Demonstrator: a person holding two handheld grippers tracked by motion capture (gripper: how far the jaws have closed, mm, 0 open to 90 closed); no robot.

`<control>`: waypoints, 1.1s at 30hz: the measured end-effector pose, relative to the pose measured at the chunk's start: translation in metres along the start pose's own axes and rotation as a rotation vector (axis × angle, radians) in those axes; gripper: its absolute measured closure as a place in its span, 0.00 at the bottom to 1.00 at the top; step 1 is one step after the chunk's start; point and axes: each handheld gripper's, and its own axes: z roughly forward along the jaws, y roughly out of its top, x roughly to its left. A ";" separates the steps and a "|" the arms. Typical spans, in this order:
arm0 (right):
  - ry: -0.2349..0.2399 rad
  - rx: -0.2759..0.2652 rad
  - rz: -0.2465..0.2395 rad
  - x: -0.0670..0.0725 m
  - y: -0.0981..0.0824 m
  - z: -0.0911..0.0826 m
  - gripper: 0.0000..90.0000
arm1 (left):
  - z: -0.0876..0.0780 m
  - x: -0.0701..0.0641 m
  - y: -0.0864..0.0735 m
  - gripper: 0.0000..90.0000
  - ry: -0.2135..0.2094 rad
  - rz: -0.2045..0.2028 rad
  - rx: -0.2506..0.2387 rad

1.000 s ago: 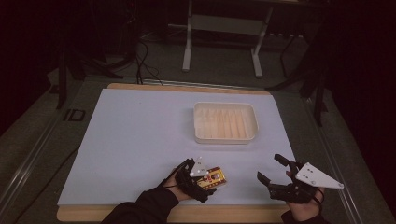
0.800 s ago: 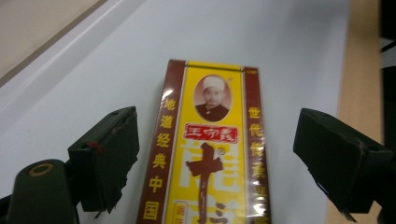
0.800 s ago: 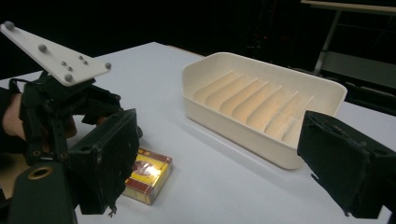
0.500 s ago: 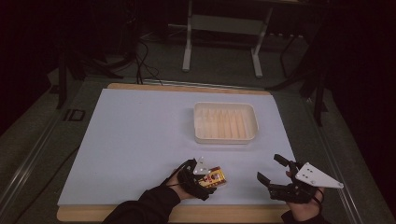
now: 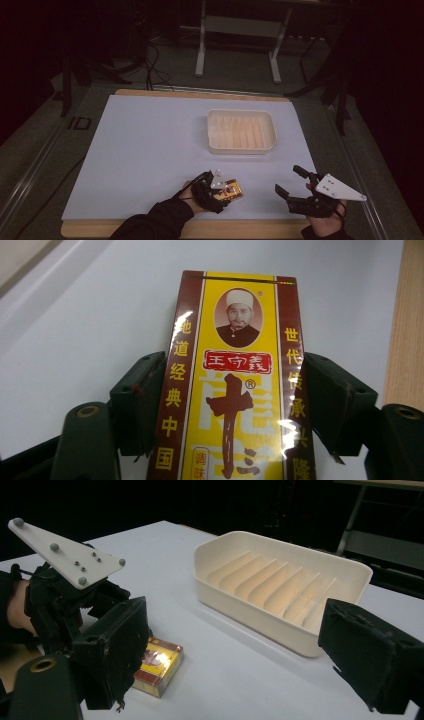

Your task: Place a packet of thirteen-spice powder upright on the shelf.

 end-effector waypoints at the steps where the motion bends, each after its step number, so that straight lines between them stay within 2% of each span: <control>1: 0.002 0.000 0.000 0.000 0.000 0.000 0.14 | -0.001 0.001 -0.001 0.35 -0.010 0.000 -0.008; 4: 0.002 0.003 0.006 0.000 0.000 0.000 0.14 | -0.006 0.003 0.001 0.36 -0.055 -0.037 -0.038; 6: 0.002 0.002 0.009 0.000 0.000 0.000 0.14 | -0.009 0.003 0.002 0.36 -0.055 -0.044 -0.056; 19: 0.000 0.016 0.017 0.000 -0.001 0.002 0.14 | -0.025 -0.003 0.010 0.37 -0.056 -0.034 -0.124; 26: 0.000 0.018 0.019 0.000 -0.001 0.003 0.14 | -0.034 -0.005 0.013 0.37 -0.065 -0.035 -0.176; 27: 0.002 0.020 0.018 0.001 -0.001 0.003 0.14 | -0.037 -0.007 0.014 0.37 -0.065 -0.031 -0.195; 33: 0.003 0.019 0.013 0.003 0.000 0.004 0.14 | -0.044 -0.011 0.017 0.37 -0.068 -0.019 -0.229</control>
